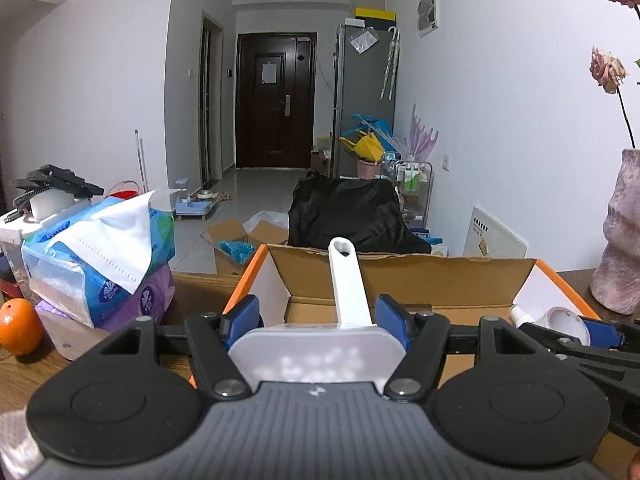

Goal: Organize rigid objects
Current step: 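Lower both items into the box and open both tools to release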

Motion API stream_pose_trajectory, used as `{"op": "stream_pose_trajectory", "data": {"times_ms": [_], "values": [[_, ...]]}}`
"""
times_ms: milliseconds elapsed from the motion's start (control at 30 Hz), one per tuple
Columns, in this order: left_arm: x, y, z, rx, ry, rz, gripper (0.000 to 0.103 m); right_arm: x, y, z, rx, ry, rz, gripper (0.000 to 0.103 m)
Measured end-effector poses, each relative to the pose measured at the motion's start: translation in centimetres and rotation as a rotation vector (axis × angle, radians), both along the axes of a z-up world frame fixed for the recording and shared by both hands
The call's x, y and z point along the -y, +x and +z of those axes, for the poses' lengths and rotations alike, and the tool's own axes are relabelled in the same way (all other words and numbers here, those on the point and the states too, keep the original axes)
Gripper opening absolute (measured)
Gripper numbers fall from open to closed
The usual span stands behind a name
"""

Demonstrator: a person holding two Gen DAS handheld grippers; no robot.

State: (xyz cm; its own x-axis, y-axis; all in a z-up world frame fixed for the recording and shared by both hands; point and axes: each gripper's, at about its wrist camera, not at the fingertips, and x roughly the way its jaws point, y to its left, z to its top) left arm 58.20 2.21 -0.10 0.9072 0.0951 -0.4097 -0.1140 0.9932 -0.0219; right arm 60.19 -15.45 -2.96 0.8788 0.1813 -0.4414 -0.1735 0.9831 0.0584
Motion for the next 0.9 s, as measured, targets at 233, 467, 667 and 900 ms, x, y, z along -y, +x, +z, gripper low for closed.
{"op": "stream_pose_trajectory", "data": {"times_ms": [233, 467, 667, 900], "values": [[-0.1, -0.6, 0.3, 0.016, 0.004, -0.009, 0.091, 0.1, 0.3, -0.3, -0.022, -0.026, -0.016, 0.059], [-1.0, -1.0, 0.8, 0.020, -0.033, 0.013, 0.103, 0.4, -0.3, 0.0, -0.003, -0.043, -0.048, 0.103], [-1.4, -1.1, 0.5, -0.002, -0.016, 0.040, 0.103, 0.3, -0.8, 0.4, -0.001, -0.049, -0.049, 0.103], [-1.9, -2.5, 1.1, 0.008, -0.024, 0.047, 0.103, 0.3, -2.4, 1.2, 0.032, -0.077, -0.037, 0.103]]}}
